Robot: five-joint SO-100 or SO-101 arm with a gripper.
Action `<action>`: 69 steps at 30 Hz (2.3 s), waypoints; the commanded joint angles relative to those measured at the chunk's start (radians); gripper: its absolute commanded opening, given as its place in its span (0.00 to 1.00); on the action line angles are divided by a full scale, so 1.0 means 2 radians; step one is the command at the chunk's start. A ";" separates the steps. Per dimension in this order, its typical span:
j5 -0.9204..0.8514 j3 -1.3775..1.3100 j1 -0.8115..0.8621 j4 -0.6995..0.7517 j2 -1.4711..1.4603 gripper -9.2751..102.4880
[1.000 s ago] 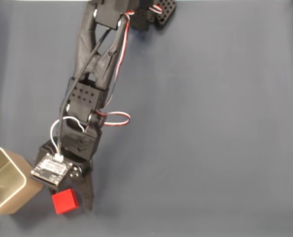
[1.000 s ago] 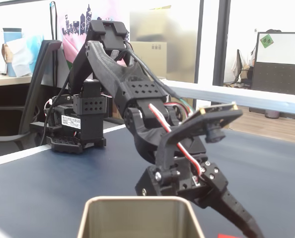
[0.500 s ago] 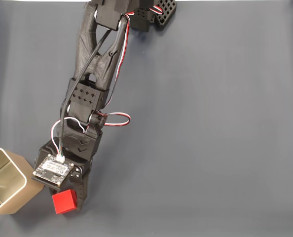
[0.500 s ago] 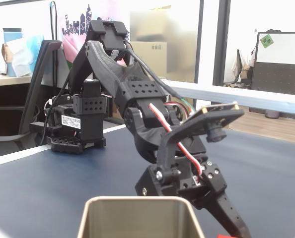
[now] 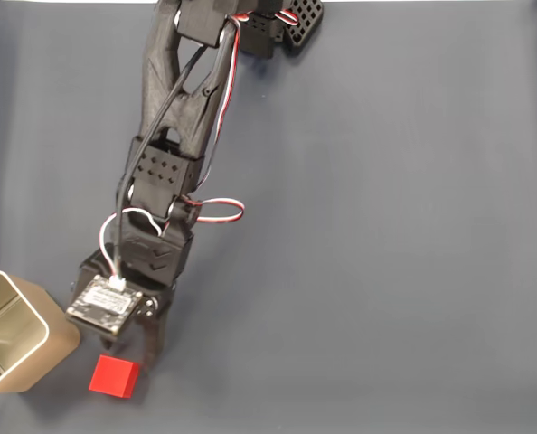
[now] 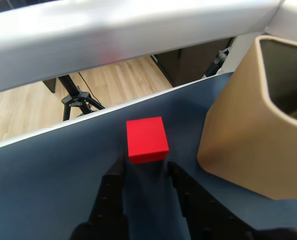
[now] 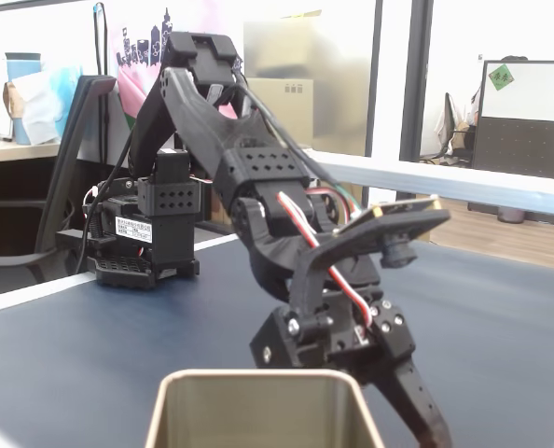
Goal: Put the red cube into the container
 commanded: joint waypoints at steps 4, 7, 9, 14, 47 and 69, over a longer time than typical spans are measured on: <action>0.003 0.030 -0.012 -0.005 0.081 0.23; 0.005 0.044 -0.013 -0.005 0.091 0.24; 0.003 0.048 -0.011 -0.009 0.094 0.26; -0.008 0.048 0.004 -0.027 0.094 0.32; -0.058 -0.123 0.035 0.021 -0.028 0.39; -0.005 -0.209 0.001 0.094 -0.075 0.36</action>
